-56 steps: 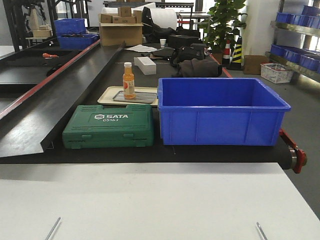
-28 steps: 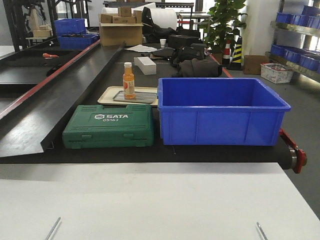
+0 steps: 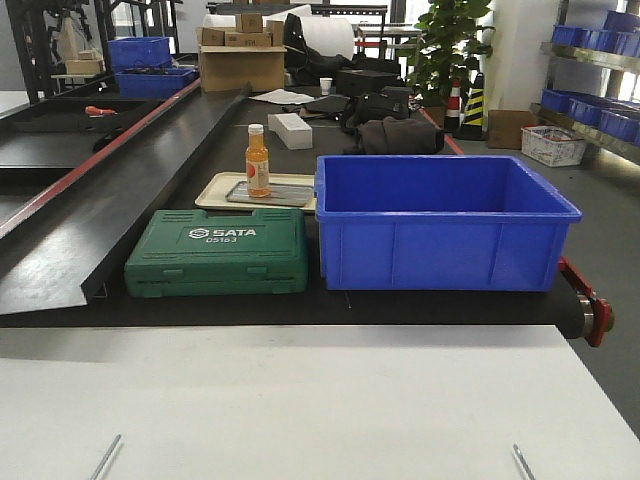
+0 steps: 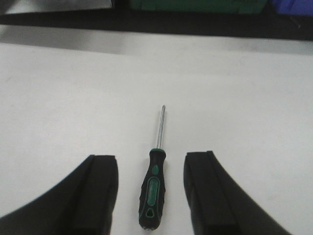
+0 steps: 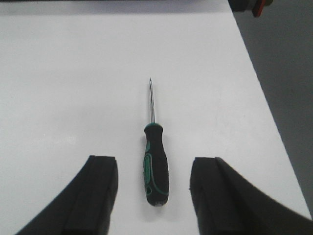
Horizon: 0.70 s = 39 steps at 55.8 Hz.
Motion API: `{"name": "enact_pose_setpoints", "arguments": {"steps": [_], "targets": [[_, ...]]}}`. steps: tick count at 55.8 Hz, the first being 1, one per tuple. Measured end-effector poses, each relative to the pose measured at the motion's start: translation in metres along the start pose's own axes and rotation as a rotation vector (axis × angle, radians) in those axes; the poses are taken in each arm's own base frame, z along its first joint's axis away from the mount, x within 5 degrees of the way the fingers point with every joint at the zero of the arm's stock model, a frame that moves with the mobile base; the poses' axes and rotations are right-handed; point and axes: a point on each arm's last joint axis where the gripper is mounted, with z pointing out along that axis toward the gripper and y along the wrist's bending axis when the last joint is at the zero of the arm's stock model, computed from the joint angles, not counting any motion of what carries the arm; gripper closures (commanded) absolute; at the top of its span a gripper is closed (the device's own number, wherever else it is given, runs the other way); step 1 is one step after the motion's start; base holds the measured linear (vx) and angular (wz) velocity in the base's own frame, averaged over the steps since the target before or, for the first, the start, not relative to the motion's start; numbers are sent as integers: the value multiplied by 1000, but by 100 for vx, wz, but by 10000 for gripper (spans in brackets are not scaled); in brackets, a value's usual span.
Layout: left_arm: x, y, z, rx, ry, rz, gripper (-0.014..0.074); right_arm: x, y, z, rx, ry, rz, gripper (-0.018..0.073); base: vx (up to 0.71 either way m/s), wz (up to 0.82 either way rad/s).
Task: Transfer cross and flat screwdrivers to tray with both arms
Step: 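Close both grippers around the screwdriver handles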
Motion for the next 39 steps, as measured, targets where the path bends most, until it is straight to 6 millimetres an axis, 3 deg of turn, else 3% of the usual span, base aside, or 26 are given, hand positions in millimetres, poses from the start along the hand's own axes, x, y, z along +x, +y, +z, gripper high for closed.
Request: {"name": "enact_pose_setpoints", "arguments": {"steps": [8,18,31,39], "targets": [[-26,-3,26,5,137,98,103,0,0,6,5,85,12,66,0,0],[-47,-5,76,25,341,181,104,-5,0,9,11,137,28,67,0,0],[-48,-5,145,57,563,238,103,-5,0,9,12,142,34,67,0,0],[-36,-4,180,72,659,255,103,-5,0,9,12,142,34,67,0,0]]}}
